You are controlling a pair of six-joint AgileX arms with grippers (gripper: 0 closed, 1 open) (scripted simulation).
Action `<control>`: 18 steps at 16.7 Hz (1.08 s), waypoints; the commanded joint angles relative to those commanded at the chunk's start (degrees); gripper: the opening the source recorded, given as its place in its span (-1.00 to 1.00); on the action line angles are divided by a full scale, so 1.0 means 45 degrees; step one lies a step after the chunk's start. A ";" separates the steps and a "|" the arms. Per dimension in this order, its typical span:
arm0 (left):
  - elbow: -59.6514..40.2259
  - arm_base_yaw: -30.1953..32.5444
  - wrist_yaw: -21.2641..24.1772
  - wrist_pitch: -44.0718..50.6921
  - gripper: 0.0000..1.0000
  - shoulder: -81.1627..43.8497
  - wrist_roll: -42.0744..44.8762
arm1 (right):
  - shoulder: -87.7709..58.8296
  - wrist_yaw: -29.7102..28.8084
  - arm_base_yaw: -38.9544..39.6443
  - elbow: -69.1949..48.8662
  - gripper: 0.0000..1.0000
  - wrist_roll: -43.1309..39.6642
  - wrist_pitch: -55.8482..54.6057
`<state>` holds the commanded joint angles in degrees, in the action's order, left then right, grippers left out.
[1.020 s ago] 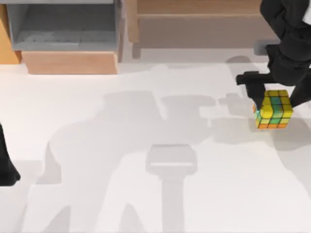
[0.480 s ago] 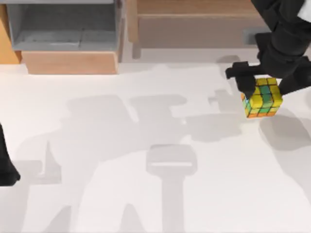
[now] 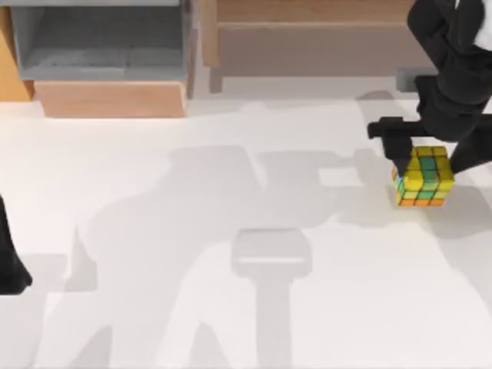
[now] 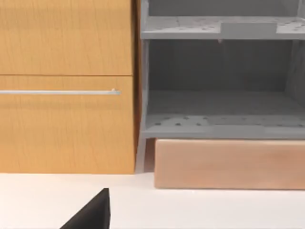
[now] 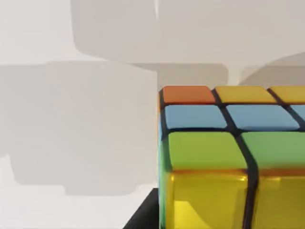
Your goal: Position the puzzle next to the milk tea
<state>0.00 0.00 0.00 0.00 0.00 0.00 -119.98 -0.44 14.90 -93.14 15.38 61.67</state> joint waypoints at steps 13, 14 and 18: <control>0.0000 0.0000 0.0000 0.0000 1.00 0.0000 0.0000 | -0.0164 0.0010 -0.0067 0.0146 0.21 0.0052 0.0023; 0.0000 0.0000 0.0000 0.0000 1.00 0.0000 0.0000 | -0.0164 0.0010 -0.0067 0.0146 0.36 0.0052 0.0023; 0.0000 0.0000 0.0000 0.0000 1.00 0.0000 0.0000 | -0.0164 0.0010 -0.0067 0.0146 0.96 0.0052 0.0023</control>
<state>0.00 0.00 0.00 0.00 0.00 0.00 -120.72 -0.40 14.60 -92.49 15.62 61.77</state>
